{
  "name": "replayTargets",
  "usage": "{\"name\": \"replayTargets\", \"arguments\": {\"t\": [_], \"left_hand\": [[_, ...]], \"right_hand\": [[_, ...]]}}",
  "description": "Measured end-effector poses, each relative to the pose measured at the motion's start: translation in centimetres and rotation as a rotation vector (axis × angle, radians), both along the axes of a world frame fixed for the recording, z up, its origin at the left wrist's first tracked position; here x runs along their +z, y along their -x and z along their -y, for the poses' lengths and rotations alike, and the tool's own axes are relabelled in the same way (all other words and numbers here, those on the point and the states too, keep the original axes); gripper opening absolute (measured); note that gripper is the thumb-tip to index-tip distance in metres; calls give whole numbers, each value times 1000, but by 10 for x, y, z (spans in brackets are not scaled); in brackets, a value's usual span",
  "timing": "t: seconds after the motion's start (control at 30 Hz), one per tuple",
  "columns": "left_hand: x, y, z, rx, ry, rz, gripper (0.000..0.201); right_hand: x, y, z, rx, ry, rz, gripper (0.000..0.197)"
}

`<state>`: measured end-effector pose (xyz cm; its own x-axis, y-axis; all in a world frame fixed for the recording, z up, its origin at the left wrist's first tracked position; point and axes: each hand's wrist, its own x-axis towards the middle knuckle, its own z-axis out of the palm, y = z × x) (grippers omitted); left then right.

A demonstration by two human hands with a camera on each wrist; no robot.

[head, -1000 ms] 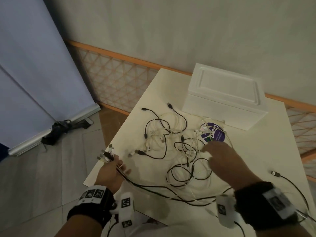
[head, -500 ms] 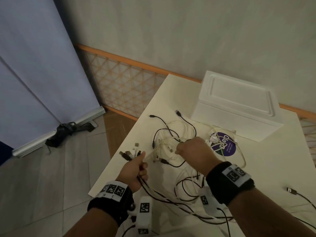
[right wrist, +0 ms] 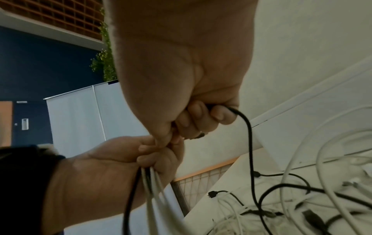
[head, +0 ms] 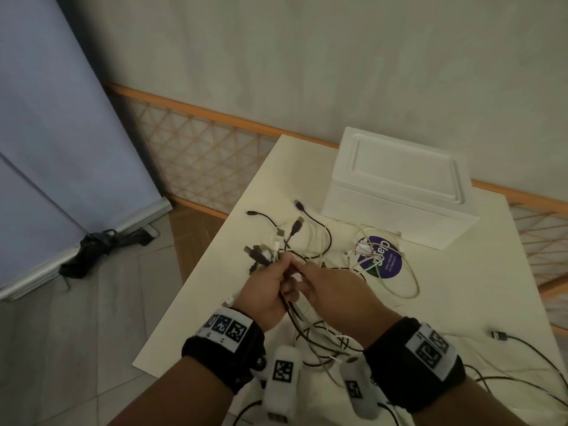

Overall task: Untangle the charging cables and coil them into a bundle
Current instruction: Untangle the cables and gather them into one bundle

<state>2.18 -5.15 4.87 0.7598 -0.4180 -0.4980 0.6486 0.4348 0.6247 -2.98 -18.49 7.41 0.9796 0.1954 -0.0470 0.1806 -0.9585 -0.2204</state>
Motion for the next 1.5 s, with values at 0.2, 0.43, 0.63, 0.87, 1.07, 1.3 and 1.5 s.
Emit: {"name": "replayTargets", "arguments": {"t": [0.2, 0.43, 0.63, 0.87, 1.07, 1.3, 1.5], "left_hand": [[10, -23, -22, 330, 172, -30, 35], [15, -35, -83, 544, 294, -117, 40], [12, -21, -69, 537, 133, -94, 36], [1, -19, -58, 476, 127, -82, 33], [0, -9, -43, 358, 121, -15, 35], [12, 34, 5, 132, -22, 82, 38], [32, 22, -19, 199, 1, 148, 40]], "right_hand": [[14, 0, 35, -118, -5, 32, 23], [11, -13, 115, -440, -193, 48, 10], [24, 17, 147, -552, -173, 147, 21], [-37, 99, 183, -708, 258, -311, 34], [-27, 102, 150, -716, 224, -449, 58], [23, 52, 8, -140, -417, -205, 90], [1, 54, -18, -124, -289, -307, 64]]}}
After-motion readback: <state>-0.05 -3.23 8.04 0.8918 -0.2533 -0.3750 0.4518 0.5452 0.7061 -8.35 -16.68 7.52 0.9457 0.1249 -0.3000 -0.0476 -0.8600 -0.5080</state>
